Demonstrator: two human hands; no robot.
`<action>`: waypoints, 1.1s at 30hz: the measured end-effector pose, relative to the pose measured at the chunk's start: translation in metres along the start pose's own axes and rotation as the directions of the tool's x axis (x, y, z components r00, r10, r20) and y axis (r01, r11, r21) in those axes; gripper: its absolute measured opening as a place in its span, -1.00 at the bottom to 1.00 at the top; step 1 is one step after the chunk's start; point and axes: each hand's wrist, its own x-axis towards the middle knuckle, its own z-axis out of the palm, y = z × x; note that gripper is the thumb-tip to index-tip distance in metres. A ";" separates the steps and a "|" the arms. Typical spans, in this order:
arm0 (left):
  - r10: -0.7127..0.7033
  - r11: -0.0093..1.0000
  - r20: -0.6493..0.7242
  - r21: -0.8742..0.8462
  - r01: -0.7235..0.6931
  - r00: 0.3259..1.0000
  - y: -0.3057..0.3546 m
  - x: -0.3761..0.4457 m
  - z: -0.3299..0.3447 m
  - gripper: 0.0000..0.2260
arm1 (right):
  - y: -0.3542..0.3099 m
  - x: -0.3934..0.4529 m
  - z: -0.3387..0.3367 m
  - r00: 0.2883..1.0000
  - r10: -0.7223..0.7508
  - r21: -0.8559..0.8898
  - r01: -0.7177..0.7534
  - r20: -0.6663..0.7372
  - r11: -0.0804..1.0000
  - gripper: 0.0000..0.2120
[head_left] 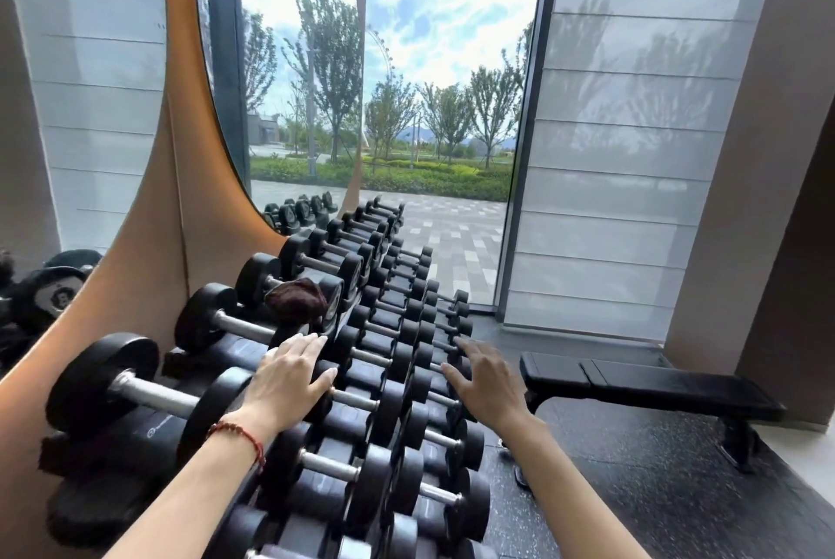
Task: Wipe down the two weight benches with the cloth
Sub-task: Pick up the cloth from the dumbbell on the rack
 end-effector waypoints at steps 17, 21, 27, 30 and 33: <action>-0.104 0.995 -0.039 0.010 0.104 0.994 -0.025 0.082 0.046 -0.50 | 0.021 0.124 0.061 0.976 -0.205 0.047 0.202 0.068 0.978 -0.47; -0.116 0.993 -0.046 -0.005 0.116 0.992 -0.044 0.090 0.053 -0.50 | 0.008 0.141 0.081 0.965 -0.248 0.058 0.244 0.079 0.968 -0.48; -0.111 0.994 -0.054 -0.009 0.111 0.992 -0.084 0.108 0.060 -0.49 | -0.020 0.169 0.120 0.951 -0.290 0.103 0.279 0.107 0.955 -0.47; -0.120 0.993 -0.055 -0.024 0.119 0.991 -0.107 0.119 0.061 -0.49 | -0.035 0.182 0.140 0.945 -0.309 0.112 0.298 0.107 0.948 -0.47; -0.132 0.991 -0.057 -0.029 0.131 0.990 -0.128 0.129 0.063 -0.50 | -0.051 0.196 0.160 0.940 -0.327 0.127 0.314 0.101 0.941 -0.46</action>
